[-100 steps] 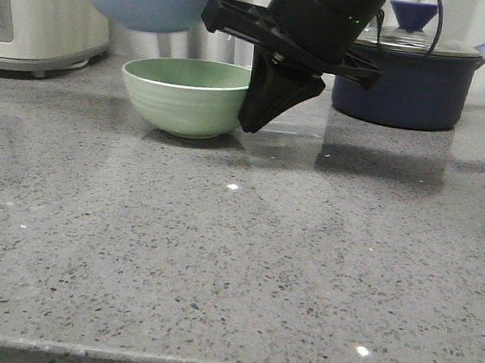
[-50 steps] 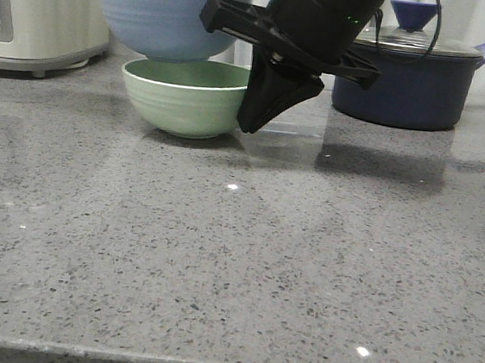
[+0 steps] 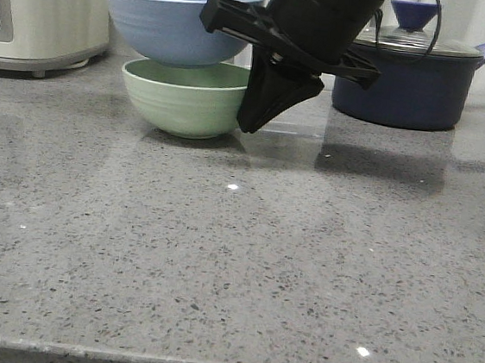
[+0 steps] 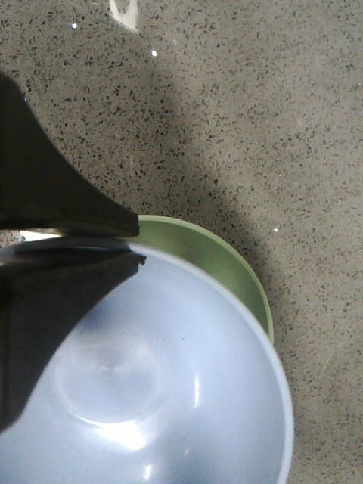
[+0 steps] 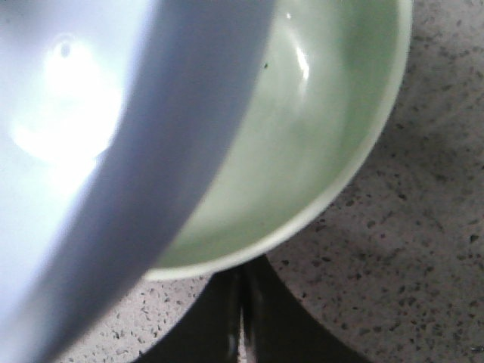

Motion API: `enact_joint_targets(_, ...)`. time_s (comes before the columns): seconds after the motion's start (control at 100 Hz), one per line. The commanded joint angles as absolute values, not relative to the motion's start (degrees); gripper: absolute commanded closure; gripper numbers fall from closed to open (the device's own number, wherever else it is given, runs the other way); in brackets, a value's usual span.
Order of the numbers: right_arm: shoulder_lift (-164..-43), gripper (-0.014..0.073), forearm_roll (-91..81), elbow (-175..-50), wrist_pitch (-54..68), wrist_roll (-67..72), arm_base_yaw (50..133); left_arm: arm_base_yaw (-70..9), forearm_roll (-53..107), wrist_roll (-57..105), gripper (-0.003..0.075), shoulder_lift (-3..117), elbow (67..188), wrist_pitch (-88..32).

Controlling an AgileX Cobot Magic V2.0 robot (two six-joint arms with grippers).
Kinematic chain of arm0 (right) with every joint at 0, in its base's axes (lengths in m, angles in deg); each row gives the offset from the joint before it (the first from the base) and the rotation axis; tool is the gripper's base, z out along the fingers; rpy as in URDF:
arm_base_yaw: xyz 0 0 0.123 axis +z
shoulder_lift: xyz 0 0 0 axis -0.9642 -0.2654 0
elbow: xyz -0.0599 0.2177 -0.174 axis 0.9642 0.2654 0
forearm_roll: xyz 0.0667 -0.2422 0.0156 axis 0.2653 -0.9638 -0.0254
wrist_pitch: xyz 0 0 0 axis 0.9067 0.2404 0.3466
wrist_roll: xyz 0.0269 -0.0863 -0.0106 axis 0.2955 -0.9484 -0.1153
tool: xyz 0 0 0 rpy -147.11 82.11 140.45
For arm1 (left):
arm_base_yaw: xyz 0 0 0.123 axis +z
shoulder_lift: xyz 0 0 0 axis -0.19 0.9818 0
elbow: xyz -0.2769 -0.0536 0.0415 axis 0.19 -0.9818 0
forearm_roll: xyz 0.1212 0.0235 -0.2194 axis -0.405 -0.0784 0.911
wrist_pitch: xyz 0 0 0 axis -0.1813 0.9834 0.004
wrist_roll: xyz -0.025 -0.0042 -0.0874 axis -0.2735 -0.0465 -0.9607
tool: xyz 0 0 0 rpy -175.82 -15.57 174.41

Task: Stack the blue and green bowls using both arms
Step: 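Carry the blue bowl over the green bowl and lower it inside, then open both grippers and withdraw them upward away from the bowls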

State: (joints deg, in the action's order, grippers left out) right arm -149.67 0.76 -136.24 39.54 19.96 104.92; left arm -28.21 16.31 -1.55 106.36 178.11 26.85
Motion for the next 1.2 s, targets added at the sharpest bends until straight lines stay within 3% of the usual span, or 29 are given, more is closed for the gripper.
enact_joint_targets(0.0,-146.98,0.0673,1.95,-137.67,37.86,19.35,104.82,-28.72,18.59,-1.15,0.0741,103.38,180.04,24.29)
enact_joint_targets(0.18,-146.98,0.0673,1.95,-137.67,37.86,19.35,104.82,-28.72,20.76,-1.15,0.0727,103.38,180.04,23.27)
enact_joint_targets(0.37,-146.98,0.0673,1.95,-137.67,37.86,19.35,104.82,-28.72,21.34,-1.15,0.0545,103.38,180.04,23.25)
enact_joint_targets(0.45,-146.98,0.0673,1.95,-137.67,37.86,19.35,104.82,-28.72,21.34,-1.15,0.0506,103.38,180.04,23.57)
enact_joint_targets(1.02,-146.76,0.0673,1.81,-137.67,40.3,19.4,104.32,-28.46,21.34,-1.26,0.051,102.01,179.93,25.28)
enact_joint_targets(1.19,-145.31,0.0673,1.17,-137.67,42.42,19.4,102.5,-27.11,21.13,-1.34,0.0549,98.38,176.13,22.85)
